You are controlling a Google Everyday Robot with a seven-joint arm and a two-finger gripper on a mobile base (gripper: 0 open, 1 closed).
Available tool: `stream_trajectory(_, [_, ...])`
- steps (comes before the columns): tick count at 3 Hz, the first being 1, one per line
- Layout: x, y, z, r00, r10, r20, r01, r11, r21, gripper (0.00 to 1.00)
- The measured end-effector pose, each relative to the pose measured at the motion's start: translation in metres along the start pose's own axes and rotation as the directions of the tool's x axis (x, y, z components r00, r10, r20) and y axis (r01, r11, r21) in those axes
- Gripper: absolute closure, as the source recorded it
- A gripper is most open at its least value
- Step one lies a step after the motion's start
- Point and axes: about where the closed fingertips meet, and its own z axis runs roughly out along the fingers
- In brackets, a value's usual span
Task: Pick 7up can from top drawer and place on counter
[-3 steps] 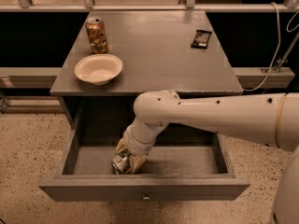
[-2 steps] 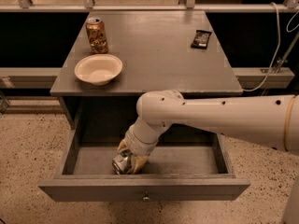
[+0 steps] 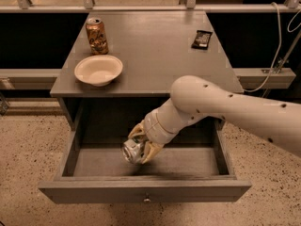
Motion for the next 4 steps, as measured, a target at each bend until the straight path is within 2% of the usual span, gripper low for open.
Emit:
stream_trajectory(1, [0.014, -0.014, -0.043, 0.998, 0.043, 0.037, -0.044, 0.9985, 0.033, 1.00])
stream_trajectory(2, [0.028, -0.030, -0.083, 0.996, 0.077, 0.053, -0.078, 0.9966, 0.025, 1.00])
stream_trajectory(3, [0.024, -0.045, -0.120, 0.996, 0.079, 0.037, -0.080, 0.9964, 0.027, 1.00])
stream_trajectory(4, [0.025, -0.055, -0.147, 0.992, 0.125, -0.019, -0.124, 0.9920, 0.025, 1.00])
